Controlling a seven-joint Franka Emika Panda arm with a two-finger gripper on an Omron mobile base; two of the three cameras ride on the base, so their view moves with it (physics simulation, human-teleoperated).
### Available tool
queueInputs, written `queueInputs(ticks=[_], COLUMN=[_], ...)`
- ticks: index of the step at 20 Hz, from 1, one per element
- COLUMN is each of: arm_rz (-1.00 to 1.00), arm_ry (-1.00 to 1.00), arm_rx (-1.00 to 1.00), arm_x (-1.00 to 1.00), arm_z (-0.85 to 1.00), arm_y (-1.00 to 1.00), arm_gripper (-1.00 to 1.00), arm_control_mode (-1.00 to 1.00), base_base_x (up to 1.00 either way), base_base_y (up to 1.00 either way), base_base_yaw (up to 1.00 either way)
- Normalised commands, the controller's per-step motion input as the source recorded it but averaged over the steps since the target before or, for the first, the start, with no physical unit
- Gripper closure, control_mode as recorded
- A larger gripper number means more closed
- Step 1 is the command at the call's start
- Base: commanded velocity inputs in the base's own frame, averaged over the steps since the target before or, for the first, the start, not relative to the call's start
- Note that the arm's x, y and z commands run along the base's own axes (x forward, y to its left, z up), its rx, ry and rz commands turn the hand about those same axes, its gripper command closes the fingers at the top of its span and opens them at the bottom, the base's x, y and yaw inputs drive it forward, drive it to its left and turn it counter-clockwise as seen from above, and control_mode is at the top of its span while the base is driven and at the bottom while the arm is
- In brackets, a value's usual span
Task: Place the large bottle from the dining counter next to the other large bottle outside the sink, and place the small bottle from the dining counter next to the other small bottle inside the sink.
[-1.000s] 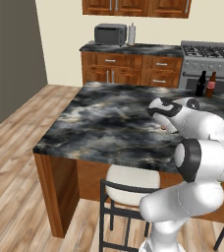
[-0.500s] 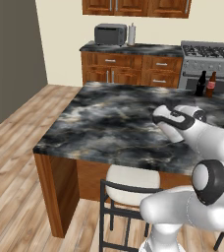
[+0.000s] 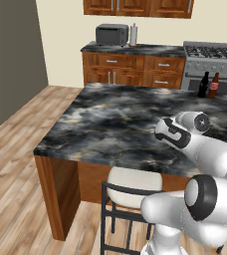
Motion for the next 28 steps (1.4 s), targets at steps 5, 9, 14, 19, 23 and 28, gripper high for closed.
queueInputs(ticks=[5, 9, 14, 19, 23, 28], arm_rz=[-0.02, -0.02, -0.03, -0.05, -0.01, 0.0], arm_ry=[0.17, 0.04, 0.03, 0.01, -0.08, -0.12], arm_rx=[0.0, 0.0, 0.07, 0.12, 0.02, 0.0], arm_x=[-0.16, -0.27, -0.46, -0.7, -0.45, -0.22], arm_z=[0.86, 0.7, 0.26, 0.09, 0.01, 0.0], arm_y=[0.0, -0.03, -0.04, -0.01, 0.03, 0.08], arm_gripper=[1.0, 1.0, 1.0, 1.0, 1.0, 1.0], arm_control_mode=[-1.0, -1.0, -1.0, -1.0, -1.0, 1.0], base_base_x=[0.0, 0.0, 0.0, 0.0, 0.0, -0.03], base_base_y=[0.0, 0.0, 0.0, 0.0, 0.0, 0.02], base_base_yaw=[0.0, 0.0, 0.0, 0.0, 0.0, 0.0])
